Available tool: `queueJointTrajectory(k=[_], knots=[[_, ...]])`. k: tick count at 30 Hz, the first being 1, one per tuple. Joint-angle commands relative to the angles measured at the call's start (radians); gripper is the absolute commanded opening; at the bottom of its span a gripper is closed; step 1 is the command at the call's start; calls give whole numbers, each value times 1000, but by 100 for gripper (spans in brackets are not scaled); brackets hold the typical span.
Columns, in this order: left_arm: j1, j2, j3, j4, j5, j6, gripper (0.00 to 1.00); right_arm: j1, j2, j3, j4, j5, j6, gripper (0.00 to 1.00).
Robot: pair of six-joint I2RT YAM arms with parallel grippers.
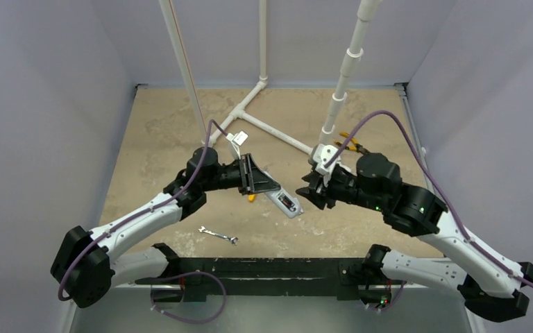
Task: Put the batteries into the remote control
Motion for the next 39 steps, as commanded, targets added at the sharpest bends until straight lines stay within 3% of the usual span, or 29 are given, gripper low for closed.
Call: queueJointTrajectory(k=[1,9,19,27,33,35,39], knots=[[-2,-45,57,-40,58,12,0,-1,-82,-90,186,-58,-149,35],[-1,-60,0,38,115,-28,0,-1,-71,-119,208,-205,-267,31],[1,-56,-101,176,122,-100,0,-18,-12,-131,254,-526,-365,31],[7,-49,-146,239,112,-123,0,-275,80,-176,477,-941,-222,32],[17,-41,-164,272,112,-136,0,-279,157,-157,373,-910,-298,34],[19,-41,-168,276,107,-138,0,-279,152,-187,346,-908,-335,39],[19,-42,-174,279,97,-137,0,-278,73,-286,432,-877,-342,49]])
